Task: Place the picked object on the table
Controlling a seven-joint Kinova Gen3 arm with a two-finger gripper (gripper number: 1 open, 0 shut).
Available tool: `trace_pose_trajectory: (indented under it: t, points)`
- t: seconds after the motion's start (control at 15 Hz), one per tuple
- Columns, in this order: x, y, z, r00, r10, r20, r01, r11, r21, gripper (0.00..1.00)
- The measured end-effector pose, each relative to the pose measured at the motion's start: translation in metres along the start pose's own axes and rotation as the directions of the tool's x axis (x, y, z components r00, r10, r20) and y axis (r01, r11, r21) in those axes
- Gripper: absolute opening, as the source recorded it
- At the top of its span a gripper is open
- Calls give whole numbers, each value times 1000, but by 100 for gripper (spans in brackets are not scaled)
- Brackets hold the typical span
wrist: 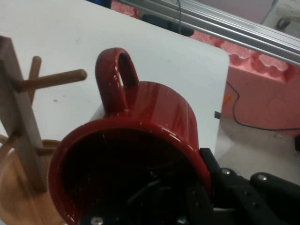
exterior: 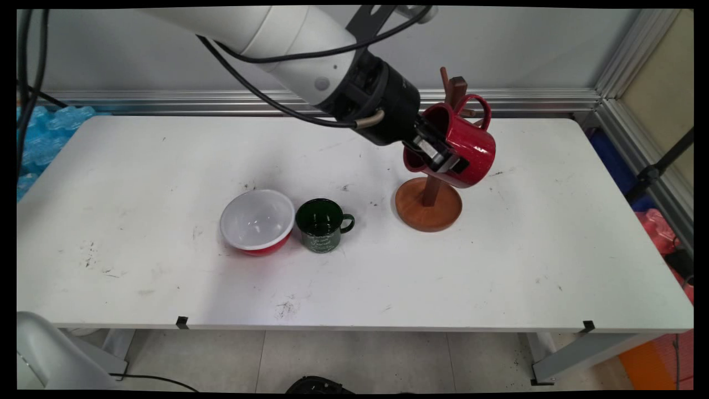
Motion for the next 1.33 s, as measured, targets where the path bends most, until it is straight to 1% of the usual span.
trace_pose_trajectory:
  t: [0.2, 0.47, 0.8, 1.33]
  points:
    - [-3, 1, -8, 1000, -1, 14, 1, 1000, -6, 0]
    - [-8, -5, -24, 999, 9, 47, -9, 1000, 0, 0]
    - [-12, -24, -53, 995, 42, 90, -44, 999, 16, 0]
    - [-18, -58, -100, 982, 114, 149, -120, 992, 29, 0]
